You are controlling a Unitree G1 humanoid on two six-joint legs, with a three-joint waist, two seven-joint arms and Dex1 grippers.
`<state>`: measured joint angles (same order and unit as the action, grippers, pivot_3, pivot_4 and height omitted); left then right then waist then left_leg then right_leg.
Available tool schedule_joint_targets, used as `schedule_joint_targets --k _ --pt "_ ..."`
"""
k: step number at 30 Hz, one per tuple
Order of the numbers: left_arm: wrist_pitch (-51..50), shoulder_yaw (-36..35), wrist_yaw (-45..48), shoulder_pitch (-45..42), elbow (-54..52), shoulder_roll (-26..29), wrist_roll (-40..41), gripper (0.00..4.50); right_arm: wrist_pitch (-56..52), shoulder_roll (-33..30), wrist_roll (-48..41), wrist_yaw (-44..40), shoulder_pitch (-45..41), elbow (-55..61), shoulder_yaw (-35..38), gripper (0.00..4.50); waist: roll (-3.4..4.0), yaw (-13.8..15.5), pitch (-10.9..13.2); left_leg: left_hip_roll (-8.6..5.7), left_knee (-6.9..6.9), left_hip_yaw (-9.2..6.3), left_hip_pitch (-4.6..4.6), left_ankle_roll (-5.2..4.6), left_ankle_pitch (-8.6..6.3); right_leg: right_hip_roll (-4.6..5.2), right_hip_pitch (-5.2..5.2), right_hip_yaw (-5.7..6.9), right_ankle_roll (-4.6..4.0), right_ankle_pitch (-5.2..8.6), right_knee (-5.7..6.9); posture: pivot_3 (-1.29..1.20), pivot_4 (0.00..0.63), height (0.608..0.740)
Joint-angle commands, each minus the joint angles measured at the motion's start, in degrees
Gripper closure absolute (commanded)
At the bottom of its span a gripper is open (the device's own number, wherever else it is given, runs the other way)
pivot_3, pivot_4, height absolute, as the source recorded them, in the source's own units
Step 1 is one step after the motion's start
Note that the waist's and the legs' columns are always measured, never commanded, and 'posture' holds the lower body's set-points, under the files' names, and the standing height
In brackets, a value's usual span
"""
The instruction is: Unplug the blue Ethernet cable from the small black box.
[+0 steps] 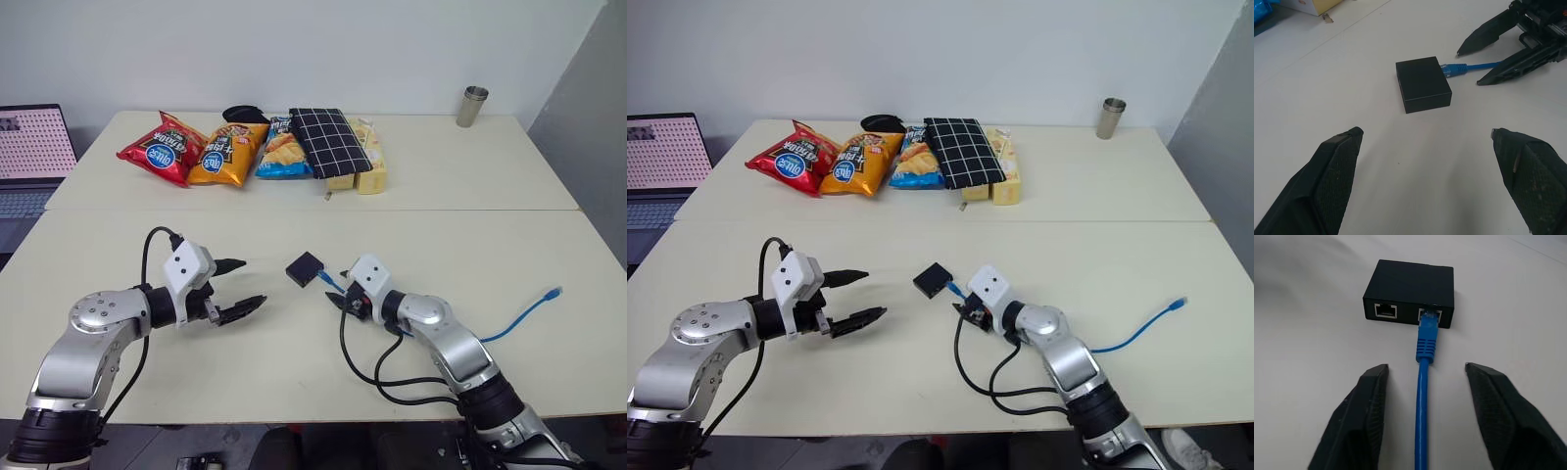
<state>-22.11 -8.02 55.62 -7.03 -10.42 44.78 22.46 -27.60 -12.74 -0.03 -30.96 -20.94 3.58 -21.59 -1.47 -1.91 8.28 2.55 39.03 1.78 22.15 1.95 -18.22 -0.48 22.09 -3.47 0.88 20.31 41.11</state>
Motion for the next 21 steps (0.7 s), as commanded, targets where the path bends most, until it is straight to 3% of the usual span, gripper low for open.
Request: schedule_joint_targets --k 1,8,14,21 --pt "0.48 0.41 -0.49 -1.19 0.00 -0.36 -0.26 0.00 -1.71 -0.71 1.09 0.66 -0.60 0.94 0.53 2.77 0.00 0.03 0.00 0.00 0.00 0.00 0.00 0.00 0.00 0.00 0.00 0.00 0.00 0.00 0.00 0.00 0.150 0.740" --pt "-1.66 0.77 -1.29 -2.89 2.23 -2.20 1.27 0.00 -3.05 -4.21 1.66 0.42 -0.76 4.23 1.98 4.43 0.00 0.20 0.00 -0.02 0.02 -0.04 0.02 0.00 0.00 0.02 -0.02 0.04 0.00 0.00 0.00 0.00 0.150 0.740" --pt "-9.29 -1.05 -2.50 -7.47 4.57 -5.60 7.60 0.00 2.26 -8.46 4.79 0.59 0.33 9.31 0.90 4.43 0.00 0.14 0.00 -0.02 0.05 -0.13 0.20 0.00 0.00 0.02 0.05 0.11 0.00 0.00 -0.02 0.00 0.150 0.740" --pt "-19.22 0.09 -0.11 -12.52 7.26 -6.93 14.89 0.00 25.76 -17.26 14.06 -1.34 -0.57 10.95 -3.38 4.43 0.01 0.04 0.01 -0.01 0.68 -0.69 0.74 0.00 0.00 0.02 0.15 0.69 0.00 0.00 0.01 0.00 0.150 0.740"
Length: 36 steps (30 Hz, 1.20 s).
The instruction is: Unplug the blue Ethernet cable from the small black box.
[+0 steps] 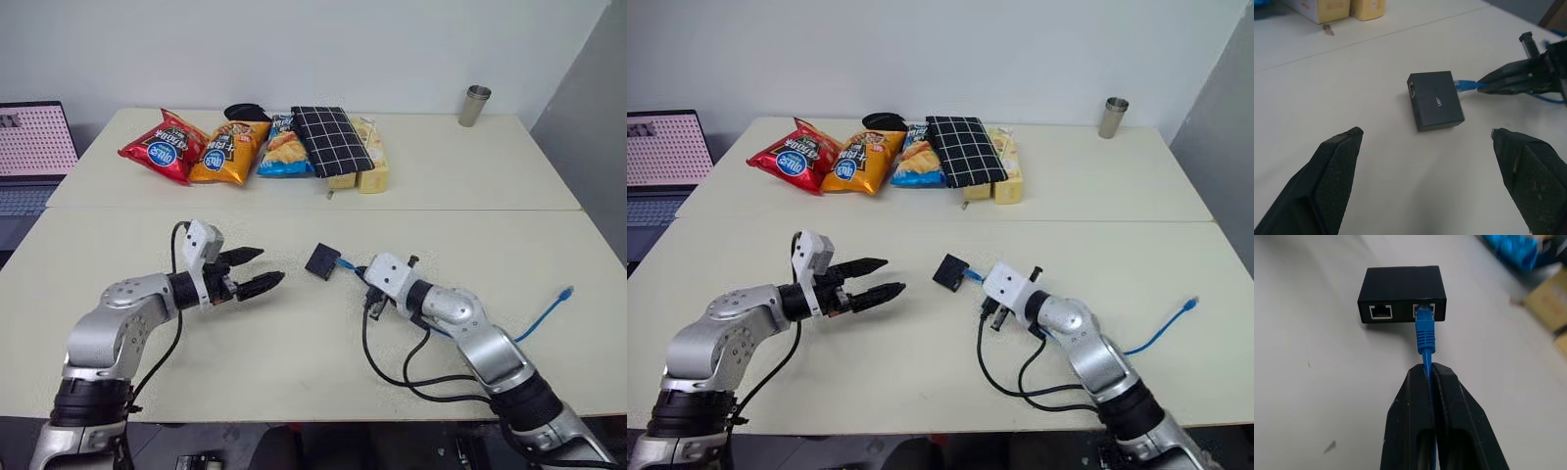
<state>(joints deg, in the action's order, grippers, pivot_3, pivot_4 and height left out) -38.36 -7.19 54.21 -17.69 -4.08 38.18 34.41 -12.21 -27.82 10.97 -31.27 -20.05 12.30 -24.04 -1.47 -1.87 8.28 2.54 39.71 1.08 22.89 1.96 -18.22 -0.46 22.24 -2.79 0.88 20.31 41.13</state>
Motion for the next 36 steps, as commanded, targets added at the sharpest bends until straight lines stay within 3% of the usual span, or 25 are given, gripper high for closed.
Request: schedule_joint_targets --k 1,6,13,32,36 --pt "-3.76 -0.46 1.74 -2.46 1.56 -0.48 3.43 0.00 12.89 -2.84 3.62 -1.16 -1.93 1.83 -0.85 4.43 0.01 0.00 0.01 -0.01 0.04 -0.09 0.05 0.00 0.00 0.00 0.00 0.09 0.00 0.00 0.01 0.00 0.150 0.740" --pt "-4.26 1.99 3.98 -4.88 3.61 -1.51 3.18 0.00 22.06 -3.90 4.13 -1.93 -3.81 0.32 0.42 4.43 0.01 0.02 0.01 -0.04 0.17 -0.40 0.05 0.00 0.00 -0.01 -0.15 0.36 0.00 0.00 0.07 0.00 0.150 0.740" --pt "-3.20 4.07 7.35 -6.14 4.95 -2.47 2.86 0.00 26.16 -3.22 3.42 -2.70 -4.88 -0.57 1.84 4.43 0.01 0.03 0.01 -0.07 0.19 -0.47 0.06 0.00 0.00 0.00 -0.20 0.39 0.00 0.00 0.04 0.00 0.150 0.740" --pt "-3.26 3.75 13.61 -8.06 7.40 -1.93 4.04 3.53 30.14 -2.05 2.28 -3.70 -4.95 -2.31 4.72 4.50 0.01 0.02 0.01 -0.07 0.20 -0.49 0.06 0.01 0.01 0.00 -0.21 0.40 0.00 0.00 0.04 0.00 0.150 0.740" --pt "-2.42 4.30 14.55 -7.99 7.31 -1.75 3.36 3.71 31.82 -2.21 2.29 -5.22 -4.88 -1.96 4.17 4.50 0.01 0.01 0.01 -0.07 0.20 -0.50 0.05 0.01 0.01 0.00 -0.22 0.41 0.00 0.00 0.05 0.00 0.150 0.740"
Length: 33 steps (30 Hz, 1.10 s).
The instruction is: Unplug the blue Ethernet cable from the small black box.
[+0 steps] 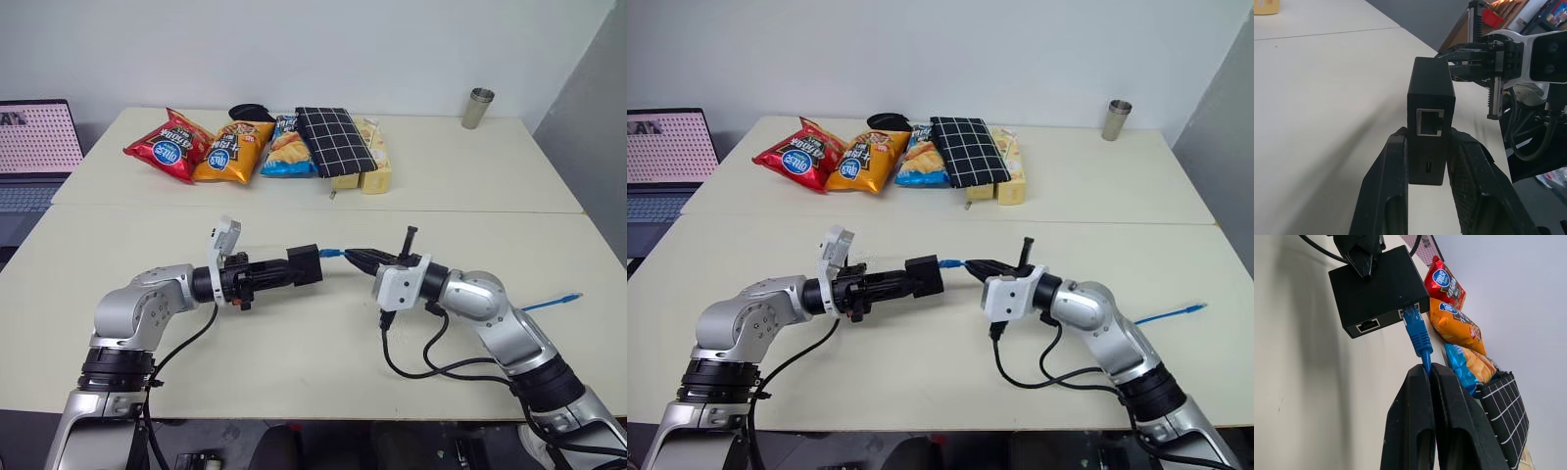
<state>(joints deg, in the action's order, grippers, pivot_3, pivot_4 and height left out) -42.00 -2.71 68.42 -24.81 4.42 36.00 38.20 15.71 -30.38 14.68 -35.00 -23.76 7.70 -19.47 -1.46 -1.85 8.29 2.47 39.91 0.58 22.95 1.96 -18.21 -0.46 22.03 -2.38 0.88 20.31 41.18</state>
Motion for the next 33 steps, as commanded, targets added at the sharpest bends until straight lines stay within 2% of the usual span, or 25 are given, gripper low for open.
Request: schedule_joint_targets --k 1,4,9,12,13,16,20,25,33 --pt "1.66 0.01 0.56 -0.85 -1.13 0.50 -0.77 3.71 4.16 0.15 -1.97 -2.14 -0.95 2.89 -0.47 4.26 0.00 0.00 0.00 0.00 0.00 0.00 0.00 0.00 0.00 0.00 0.00 -0.01 0.00 0.00 0.00 0.00 0.150 0.740" --pt "2.94 0.15 0.98 -1.02 -0.82 0.33 -1.60 3.72 4.21 -0.56 -3.04 -4.24 -0.38 3.65 -0.50 3.70 0.00 0.00 0.00 0.00 0.00 0.00 0.00 0.00 0.00 0.00 0.00 0.00 0.00 0.00 0.00 0.00 0.150 0.740" --pt "4.74 1.33 2.54 -1.69 -0.26 0.34 -3.16 3.72 -2.09 -2.78 -8.51 -11.29 0.63 7.04 -0.15 2.42 0.00 0.09 0.00 -0.01 0.01 -0.01 0.00 0.00 0.00 0.02 -0.02 0.01 0.00 0.00 -0.02 0.00 0.150 0.740" --pt "6.94 2.57 4.72 -1.90 0.01 0.61 -4.30 3.72 -14.28 -3.46 -17.06 -14.77 1.65 12.69 2.02 1.81 0.01 0.11 0.00 -0.02 0.02 -0.04 0.00 0.00 0.00 0.03 -0.04 0.02 0.00 0.00 -0.03 0.00 0.150 0.740" --pt "8.17 3.32 6.40 -2.03 0.22 0.87 -4.82 3.72 -24.24 -3.19 -24.60 -14.64 1.87 16.33 3.80 1.52 0.02 0.12 0.01 -0.02 0.02 -0.04 0.00 0.00 0.00 0.03 -0.04 0.03 0.00 0.00 -0.02 0.00 0.150 0.740" --pt "10.28 3.92 9.70 -2.47 1.06 0.75 -4.91 3.72 -42.05 -1.93 -37.54 -13.26 1.51 21.38 7.31 1.52 0.03 0.13 0.02 0.00 0.01 -0.09 0.00 0.00 0.00 0.02 -0.04 0.06 -0.01 0.00 -0.02 0.00 0.150 0.740" --pt "13.10 5.33 13.28 -3.06 1.58 1.26 -6.08 3.72 -51.41 -0.76 -42.77 -11.62 -0.03 20.90 9.15 1.52 0.04 0.11 0.02 -0.01 0.02 -0.13 0.00 0.00 0.00 0.02 -0.07 0.10 -0.01 0.00 -0.02 0.00 0.150 0.740" --pt "15.99 6.15 16.07 -3.30 1.67 1.50 -7.36 3.72 -59.03 -0.59 -47.61 -12.04 -1.03 19.47 9.72 1.52 0.04 0.08 0.03 -0.05 0.01 -0.14 0.02 -0.01 0.00 0.02 -0.07 0.08 -0.01 0.00 -0.06 0.00 0.150 0.740" --pt "17.97 6.39 17.06 -2.16 1.20 1.75 -8.22 3.72 -63.73 0.50 -51.30 -12.36 -3.50 17.20 10.59 1.52 0.04 0.05 0.03 -0.05 0.01 -0.16 0.02 -0.02 -0.01 0.02 -0.07 0.09 -0.01 0.00 -0.05 0.00 0.150 0.740"
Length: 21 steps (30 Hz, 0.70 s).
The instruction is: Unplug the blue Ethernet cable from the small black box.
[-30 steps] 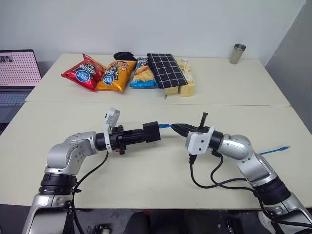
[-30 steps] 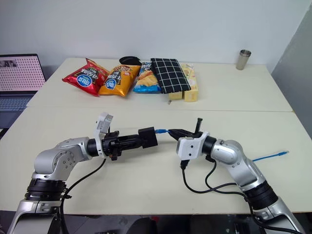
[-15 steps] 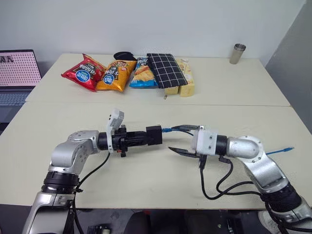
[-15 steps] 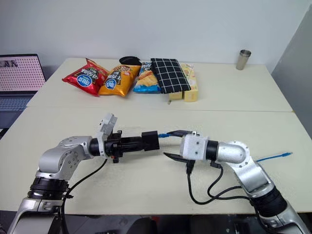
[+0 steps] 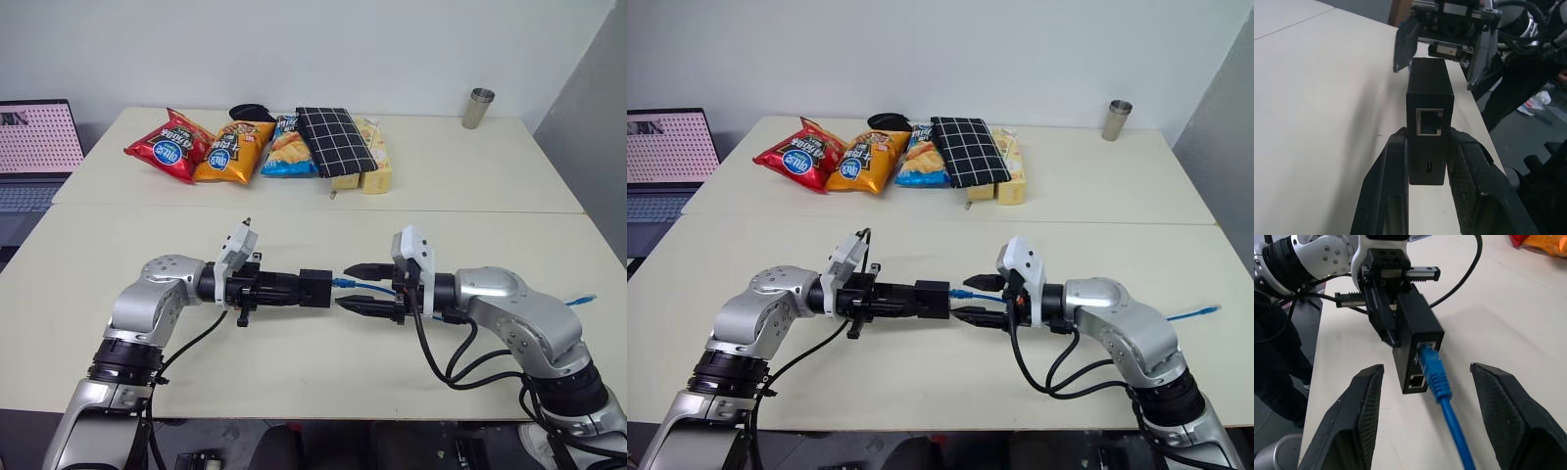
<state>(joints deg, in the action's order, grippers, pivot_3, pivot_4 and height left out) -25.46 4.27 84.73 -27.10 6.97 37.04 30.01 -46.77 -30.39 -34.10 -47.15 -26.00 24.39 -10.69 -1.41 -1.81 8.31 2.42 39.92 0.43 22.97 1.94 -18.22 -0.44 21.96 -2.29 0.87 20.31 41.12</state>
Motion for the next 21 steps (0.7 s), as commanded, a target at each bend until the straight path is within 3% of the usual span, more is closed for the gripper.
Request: schedule_joint_targets --k 1,21 --pt "1.50 -0.59 0.74 0.19 -1.39 0.74 -0.06 3.72 -1.63 0.62 -2.90 -0.19 -1.40 0.39 1.90 1.52 0.00 0.00 0.00 0.00 0.00 -0.01 0.01 0.00 0.00 0.00 0.00 0.01 0.00 0.00 -0.01 0.00 0.150 0.740" --pt "2.49 -0.31 0.12 1.06 -2.34 0.42 -0.81 3.72 -1.18 2.08 -0.14 0.65 -1.98 -0.60 -1.91 1.52 0.00 -0.01 0.00 -0.01 0.00 -0.05 0.02 0.00 0.00 0.00 0.00 0.01 0.00 0.00 -0.01 0.00 0.150 0.740"
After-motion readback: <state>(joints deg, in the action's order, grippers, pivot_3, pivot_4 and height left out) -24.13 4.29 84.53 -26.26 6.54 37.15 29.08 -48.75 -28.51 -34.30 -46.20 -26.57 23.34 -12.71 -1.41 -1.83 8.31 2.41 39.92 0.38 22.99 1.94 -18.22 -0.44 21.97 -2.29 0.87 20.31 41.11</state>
